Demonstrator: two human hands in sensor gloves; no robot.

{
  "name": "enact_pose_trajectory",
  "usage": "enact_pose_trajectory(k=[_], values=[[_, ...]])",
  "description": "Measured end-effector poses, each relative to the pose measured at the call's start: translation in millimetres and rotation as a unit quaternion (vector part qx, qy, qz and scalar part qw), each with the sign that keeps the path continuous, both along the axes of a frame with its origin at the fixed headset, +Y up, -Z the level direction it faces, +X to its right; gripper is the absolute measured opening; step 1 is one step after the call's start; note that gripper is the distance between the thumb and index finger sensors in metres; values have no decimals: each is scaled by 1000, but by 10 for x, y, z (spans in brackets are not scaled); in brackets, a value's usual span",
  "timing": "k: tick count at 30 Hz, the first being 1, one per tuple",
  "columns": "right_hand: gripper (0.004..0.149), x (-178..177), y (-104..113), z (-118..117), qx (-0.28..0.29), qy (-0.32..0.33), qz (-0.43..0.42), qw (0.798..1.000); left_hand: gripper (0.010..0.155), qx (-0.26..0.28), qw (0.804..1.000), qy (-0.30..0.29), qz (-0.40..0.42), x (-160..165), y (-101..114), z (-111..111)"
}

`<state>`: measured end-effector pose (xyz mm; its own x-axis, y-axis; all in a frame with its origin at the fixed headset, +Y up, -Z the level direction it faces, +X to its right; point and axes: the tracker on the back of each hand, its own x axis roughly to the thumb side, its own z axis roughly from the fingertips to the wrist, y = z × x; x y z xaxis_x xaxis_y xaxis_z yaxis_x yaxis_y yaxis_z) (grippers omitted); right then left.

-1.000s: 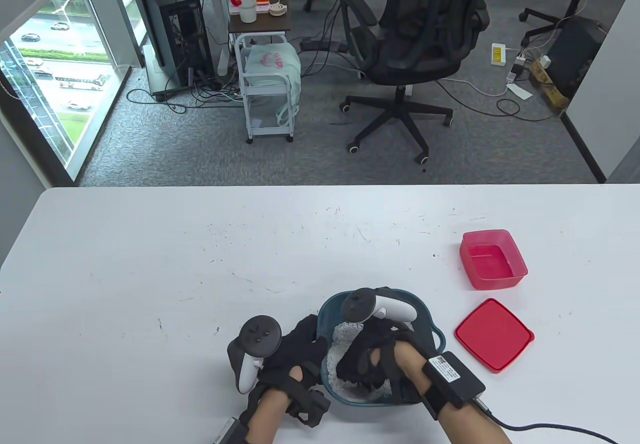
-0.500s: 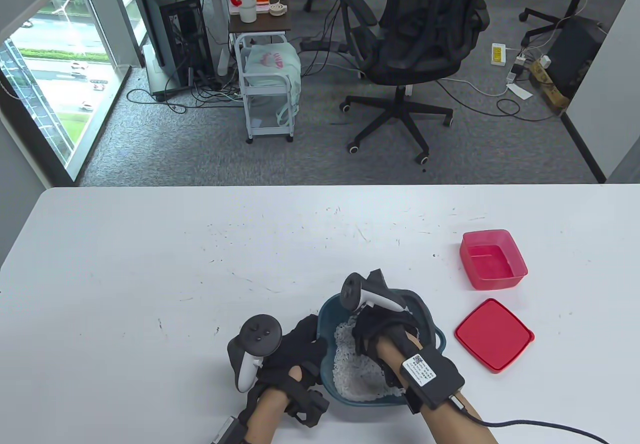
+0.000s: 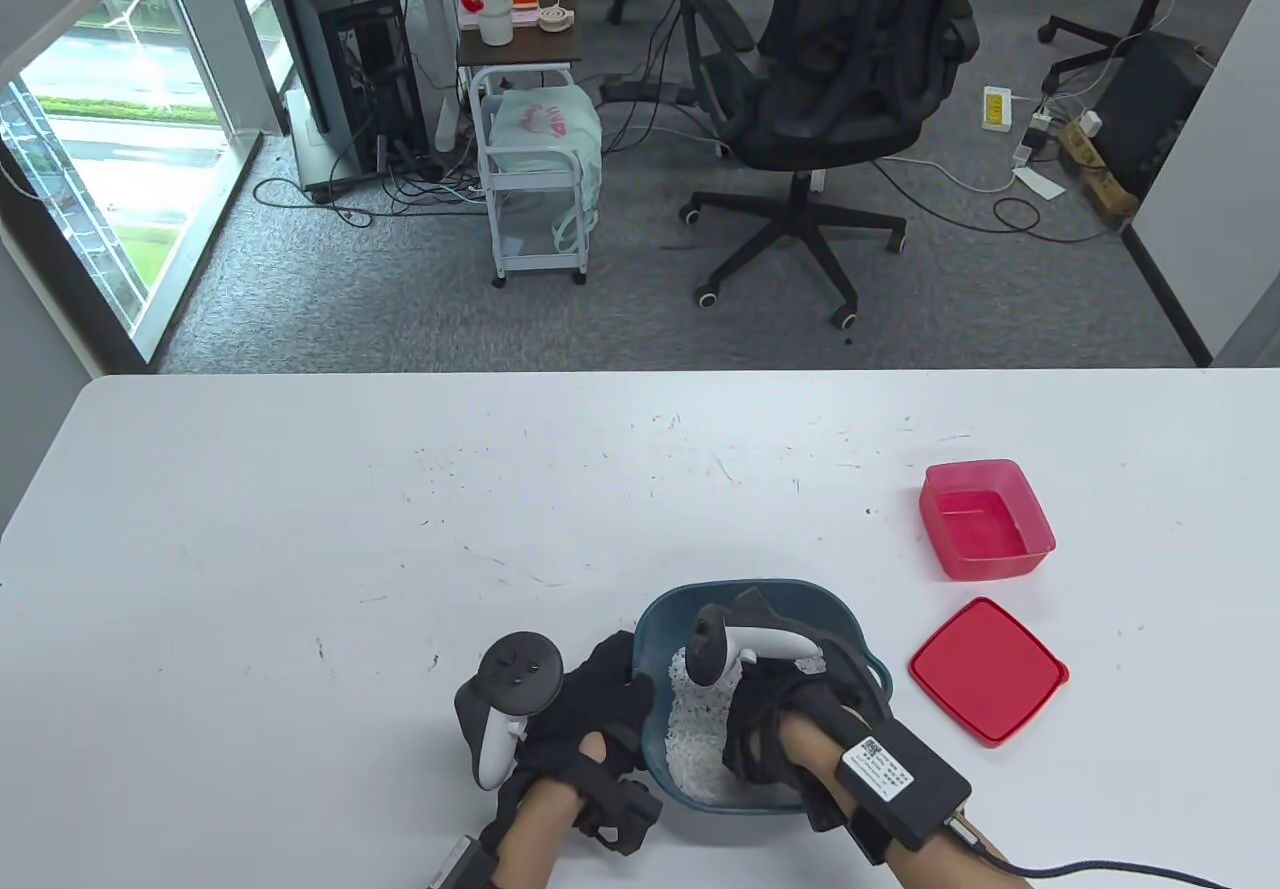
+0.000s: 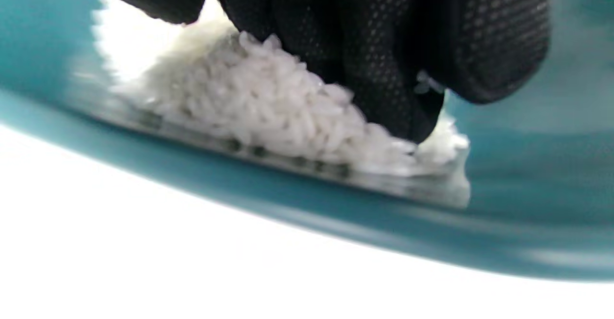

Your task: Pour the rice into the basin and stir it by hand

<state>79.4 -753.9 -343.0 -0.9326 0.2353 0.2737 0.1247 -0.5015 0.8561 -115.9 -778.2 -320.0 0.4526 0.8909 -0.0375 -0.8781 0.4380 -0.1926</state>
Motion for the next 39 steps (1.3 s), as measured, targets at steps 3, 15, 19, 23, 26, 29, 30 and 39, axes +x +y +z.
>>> enact_pose_trajectory(k=[3, 15, 19, 23, 26, 29, 30, 39], values=[[63, -52, -1, -35, -62, -8, -141, 988, 65, 0, 1000, -1, -1, 0, -1, 0], [70, -82, 39, -455, -16, -119, -204, 972, 66, 7, 1000, -22, -2, 2, 1, -8], [63, -27, 133, -497, 132, -116, -41, 984, 66, 10, 1000, -28, -7, 0, 5, -14], [63, 59, 79, -443, 153, -82, 122, 977, 66, 4, 1000, -22, -2, 4, -7, -13], [64, 104, 48, -340, 140, -68, 176, 972, 66, 0, 1000, -16, 1, 7, -6, -5], [63, 99, -6, -201, 103, -48, 183, 977, 66, -1, 1000, -12, 2, 12, -5, -2], [63, 89, -32, -159, 83, -35, 188, 978, 66, -1, 1000, -12, 0, 13, -4, -2], [65, -48, -31, -53, -81, -4, -124, 989, 66, 0, 1000, -8, -9, 23, 0, 8]])
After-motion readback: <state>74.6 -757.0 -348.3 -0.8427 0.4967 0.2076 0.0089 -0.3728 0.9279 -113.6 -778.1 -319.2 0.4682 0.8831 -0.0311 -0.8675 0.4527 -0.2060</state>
